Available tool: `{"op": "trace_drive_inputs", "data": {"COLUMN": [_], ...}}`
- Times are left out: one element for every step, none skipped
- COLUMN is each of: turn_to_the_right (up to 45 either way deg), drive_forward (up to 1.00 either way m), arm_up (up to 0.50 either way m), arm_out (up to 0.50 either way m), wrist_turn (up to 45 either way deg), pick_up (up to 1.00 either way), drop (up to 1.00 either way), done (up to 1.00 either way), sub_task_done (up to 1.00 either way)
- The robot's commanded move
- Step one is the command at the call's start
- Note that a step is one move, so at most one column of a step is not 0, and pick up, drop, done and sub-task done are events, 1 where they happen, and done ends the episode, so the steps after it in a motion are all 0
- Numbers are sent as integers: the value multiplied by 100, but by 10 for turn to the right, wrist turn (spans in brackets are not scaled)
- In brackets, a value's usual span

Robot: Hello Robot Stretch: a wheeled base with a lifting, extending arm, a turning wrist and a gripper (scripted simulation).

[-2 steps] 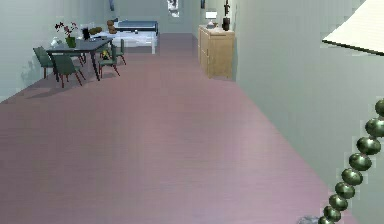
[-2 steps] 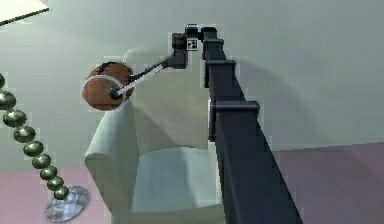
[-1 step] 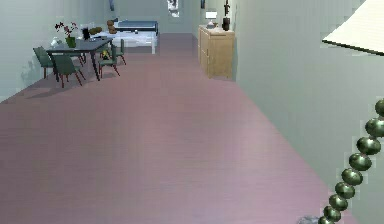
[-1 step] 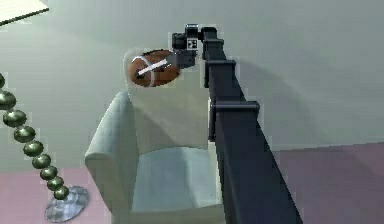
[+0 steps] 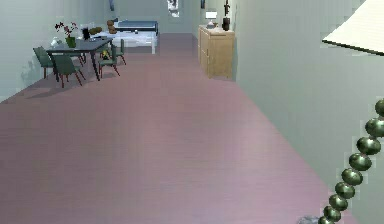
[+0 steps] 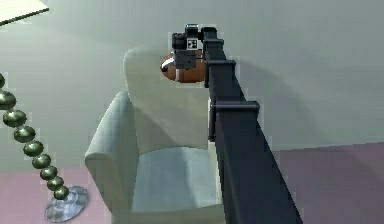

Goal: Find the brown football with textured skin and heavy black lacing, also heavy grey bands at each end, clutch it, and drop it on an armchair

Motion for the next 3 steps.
{"op": "trace_drive_inputs", "data": {"turn_to_the_right": [0,0,0], "drive_forward": [0,0,0], "arm_up": [-38,-50,0], "arm_out": [0,0,0], "wrist_turn": [0,0,0], "pick_up": [0,0,0], "drop": [0,0,100], "done": [0,0,0], "sub_task_done": [0,0,0]}}
